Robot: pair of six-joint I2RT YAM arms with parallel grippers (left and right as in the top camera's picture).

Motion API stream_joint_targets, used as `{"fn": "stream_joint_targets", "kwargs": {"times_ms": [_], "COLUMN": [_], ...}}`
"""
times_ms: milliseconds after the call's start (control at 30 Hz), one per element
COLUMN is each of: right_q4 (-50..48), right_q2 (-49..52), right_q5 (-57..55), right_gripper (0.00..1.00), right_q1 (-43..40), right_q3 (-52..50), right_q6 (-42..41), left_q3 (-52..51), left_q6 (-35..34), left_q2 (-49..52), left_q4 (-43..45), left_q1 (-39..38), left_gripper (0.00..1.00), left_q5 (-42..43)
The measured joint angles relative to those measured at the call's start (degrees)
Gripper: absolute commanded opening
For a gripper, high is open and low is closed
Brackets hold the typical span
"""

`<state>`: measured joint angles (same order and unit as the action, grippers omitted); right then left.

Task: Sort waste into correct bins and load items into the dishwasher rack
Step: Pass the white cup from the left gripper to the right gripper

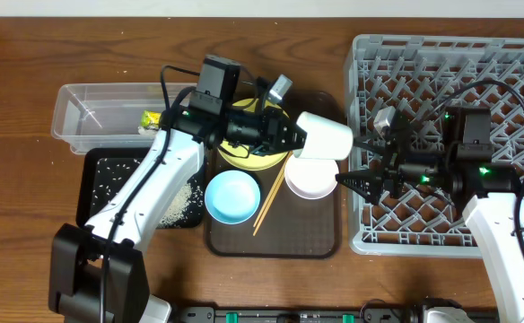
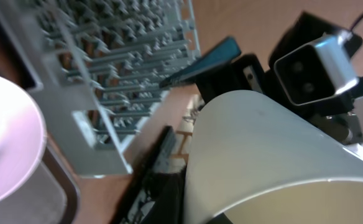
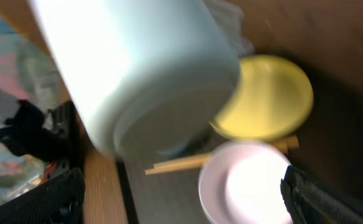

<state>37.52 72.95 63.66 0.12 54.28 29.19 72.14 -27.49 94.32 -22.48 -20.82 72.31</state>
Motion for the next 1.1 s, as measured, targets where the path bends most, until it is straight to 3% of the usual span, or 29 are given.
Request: {"fn": "stream_joint_targets", "kwargs": {"times_ms": [333, 467, 967, 1100], "right_q4": [-13.22, -16.61, -17.16, -17.25], "right_q2": [0.20, 0.20, 0.20, 0.20], "right_q5": [11.13, 15.02, 18.88, 18.95], "right_gripper": [0.94, 0.86, 0.80, 0.70], "right_q1": [0.00, 0.00, 0.00, 0.00], "right_q3": [0.02, 0.02, 0.04, 0.02], "right_q6": [5.20, 5.79, 5.86, 5.95], "left_q3": [0.00, 0.00, 0.00, 0.00], "left_q6": [-2.56, -3.63, -8.44, -9.66], "left_q2": [0.00, 0.00, 0.00, 0.00], "left_q4": [0.04, 0.02, 4.81, 6.05], "left_q1": [-2.19, -2.45, -3.02, -3.02], "left_gripper": [0.06, 0.06, 0.06, 0.06], "left_q5": [5.35, 6.14, 7.26, 7.28]}}
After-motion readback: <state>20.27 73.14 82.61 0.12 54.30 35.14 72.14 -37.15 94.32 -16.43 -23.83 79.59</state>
